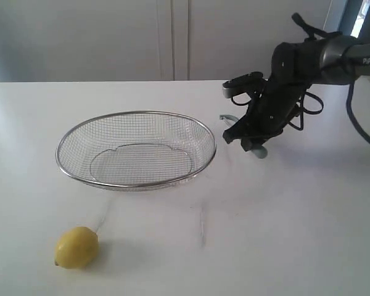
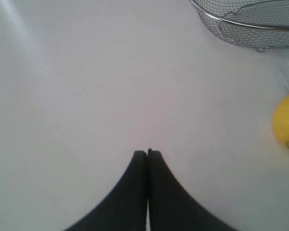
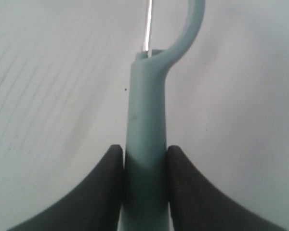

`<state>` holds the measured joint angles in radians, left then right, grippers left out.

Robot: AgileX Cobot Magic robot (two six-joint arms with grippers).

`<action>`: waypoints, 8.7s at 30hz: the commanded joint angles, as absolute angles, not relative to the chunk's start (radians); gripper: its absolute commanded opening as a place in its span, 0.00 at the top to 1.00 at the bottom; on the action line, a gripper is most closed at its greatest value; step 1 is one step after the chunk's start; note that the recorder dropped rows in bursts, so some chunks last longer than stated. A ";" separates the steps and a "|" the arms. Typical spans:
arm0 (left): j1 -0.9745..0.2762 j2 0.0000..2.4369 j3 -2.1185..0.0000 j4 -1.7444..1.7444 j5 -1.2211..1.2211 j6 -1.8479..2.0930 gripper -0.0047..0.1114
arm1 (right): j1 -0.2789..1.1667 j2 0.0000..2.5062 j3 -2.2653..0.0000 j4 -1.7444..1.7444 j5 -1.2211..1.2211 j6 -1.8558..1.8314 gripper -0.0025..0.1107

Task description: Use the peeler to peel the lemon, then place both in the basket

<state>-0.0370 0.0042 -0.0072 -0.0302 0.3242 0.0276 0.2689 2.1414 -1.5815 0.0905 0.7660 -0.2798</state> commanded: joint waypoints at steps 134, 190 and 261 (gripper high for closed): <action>-0.035 0.259 -0.347 0.017 0.361 -0.041 0.96 | 0.268 1.267 -0.999 0.086 0.853 -0.074 0.98; -0.388 1.329 -0.818 -0.313 0.748 0.562 0.96 | 0.268 1.267 -0.999 0.088 0.865 -0.082 0.98; -0.421 1.653 -0.828 -0.335 0.517 0.763 0.34 | 0.268 1.267 -0.999 0.088 0.859 -0.082 0.98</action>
<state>-0.4157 1.6529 -0.8264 -0.3108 0.5081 0.7621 0.2689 1.2747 -1.0027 0.0900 0.8667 -0.0778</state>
